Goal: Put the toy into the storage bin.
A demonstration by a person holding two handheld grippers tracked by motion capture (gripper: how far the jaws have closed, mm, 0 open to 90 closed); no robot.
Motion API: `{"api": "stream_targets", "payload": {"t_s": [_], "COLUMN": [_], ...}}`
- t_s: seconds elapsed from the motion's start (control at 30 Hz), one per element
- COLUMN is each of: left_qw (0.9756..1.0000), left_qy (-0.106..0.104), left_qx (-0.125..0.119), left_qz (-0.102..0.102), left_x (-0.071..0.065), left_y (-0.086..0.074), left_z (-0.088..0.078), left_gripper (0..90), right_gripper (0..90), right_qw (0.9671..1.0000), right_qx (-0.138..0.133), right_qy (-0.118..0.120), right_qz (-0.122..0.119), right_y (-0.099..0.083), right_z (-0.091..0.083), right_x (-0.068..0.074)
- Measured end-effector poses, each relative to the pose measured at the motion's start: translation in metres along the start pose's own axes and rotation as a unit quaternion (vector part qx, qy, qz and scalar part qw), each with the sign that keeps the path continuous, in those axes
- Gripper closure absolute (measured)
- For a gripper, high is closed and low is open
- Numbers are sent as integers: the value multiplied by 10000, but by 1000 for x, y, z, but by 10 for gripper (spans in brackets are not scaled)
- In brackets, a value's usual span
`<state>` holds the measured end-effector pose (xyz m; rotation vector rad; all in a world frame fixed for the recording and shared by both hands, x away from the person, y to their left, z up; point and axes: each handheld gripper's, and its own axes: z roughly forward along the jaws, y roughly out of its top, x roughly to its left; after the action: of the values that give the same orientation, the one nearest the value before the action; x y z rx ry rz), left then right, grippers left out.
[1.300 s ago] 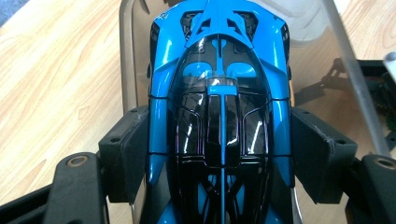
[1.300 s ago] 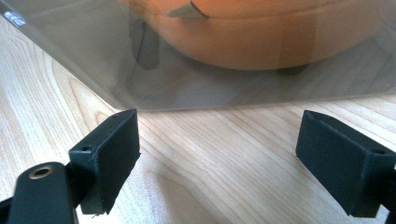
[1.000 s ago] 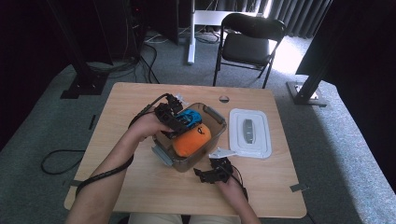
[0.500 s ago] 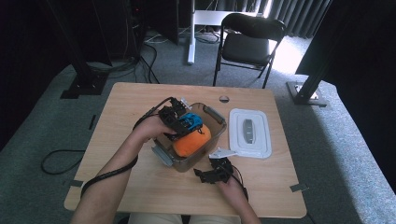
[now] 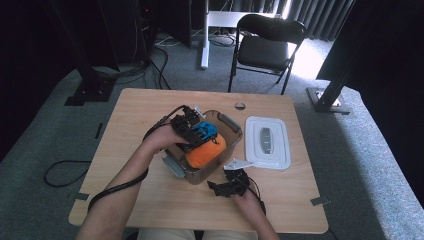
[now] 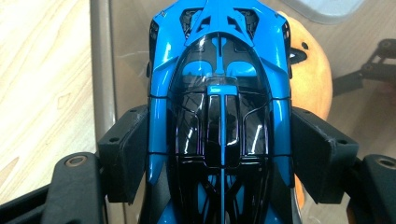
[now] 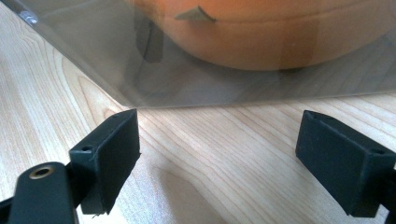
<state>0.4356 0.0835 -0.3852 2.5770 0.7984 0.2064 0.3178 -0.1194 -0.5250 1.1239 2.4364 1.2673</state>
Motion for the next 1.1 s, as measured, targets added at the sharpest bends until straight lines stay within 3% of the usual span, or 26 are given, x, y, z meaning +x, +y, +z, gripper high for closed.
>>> {"api": "stream_targets", "payload": {"t_s": [0.1, 0.37, 0.43, 0.53, 0.77, 0.83, 1.1], "left_qw": [9999, 9998, 9996, 9999, 9998, 9997, 9990], "left_qy": [-133, -191, -256, -114, -51, 62, 112], "left_qx": [-70, -46, -67, -52, -173, -211, -428], "left_qz": [-65, -82, -106, -63, 70, 55, 79], "left_x": [1, -2, -3, -6, -12, -10, -4], "left_y": [-1, -4, -4, -4, -6, -9, -22], "left_z": [-3, -3, -5, -9, -24, -29, -44], "left_gripper": [204, 100, 19, 19, 19, 19, 20], "right_gripper": [134, 134, 134, 134, 134, 134, 134], "right_qw": [10000, 10000, 10000, 10000, 10000, 10000, 10000], "right_qx": [4, 19, 19, 28, 54, 60, 49], "right_qy": [-4, 0, -3, 4, 16, 13, 0], "right_qz": [1, -11, -14, -14, -27, -31, -9], "right_y": [0, 0, 0, 0, 0, 0, 1], "right_z": [0, 0, 0, 0, 1, 1, 1], "right_x": [0, 1, 1, 1, 1, 2, 1]}}
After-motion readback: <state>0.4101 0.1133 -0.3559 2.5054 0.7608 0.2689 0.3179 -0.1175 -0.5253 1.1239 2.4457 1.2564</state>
